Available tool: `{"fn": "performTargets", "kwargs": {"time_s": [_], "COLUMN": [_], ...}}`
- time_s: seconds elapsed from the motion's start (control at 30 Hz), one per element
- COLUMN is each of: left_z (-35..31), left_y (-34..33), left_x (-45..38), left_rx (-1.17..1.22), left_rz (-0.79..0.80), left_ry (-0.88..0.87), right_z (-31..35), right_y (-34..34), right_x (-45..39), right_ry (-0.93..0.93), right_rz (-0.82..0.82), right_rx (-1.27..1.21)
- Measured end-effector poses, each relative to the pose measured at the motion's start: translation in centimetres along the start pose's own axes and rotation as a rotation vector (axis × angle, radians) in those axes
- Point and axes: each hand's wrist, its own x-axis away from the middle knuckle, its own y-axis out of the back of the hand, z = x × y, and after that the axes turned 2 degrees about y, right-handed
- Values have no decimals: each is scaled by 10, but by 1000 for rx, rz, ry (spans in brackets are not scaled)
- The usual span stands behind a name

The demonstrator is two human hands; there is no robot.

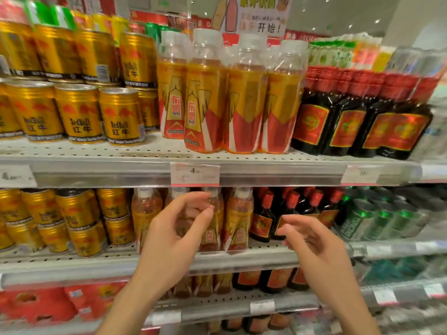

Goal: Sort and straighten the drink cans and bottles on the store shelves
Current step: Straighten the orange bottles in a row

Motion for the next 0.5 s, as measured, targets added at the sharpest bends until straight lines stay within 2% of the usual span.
{"fn": "performTargets", "kwargs": {"time_s": [0.13,0.27,0.37,0.5], "left_z": [-20,-41,-56,-73], "left_y": [11,35,56,81], "left_x": [-27,-64,-99,-143], "left_rx": [-35,-148,-300,-590], "left_rz": [-64,-110,-197,-254], "left_ry": [-122,-302,-465,-579], "right_z": [31,75,111,159], "right_y": [5,-1,-12,-32], "right_x": [-25,-65,-97,-138], "right_ry": [153,478,714,954], "right_rz": [-13,-80,-187,-309], "right_rx": [106,281,391,536]}}
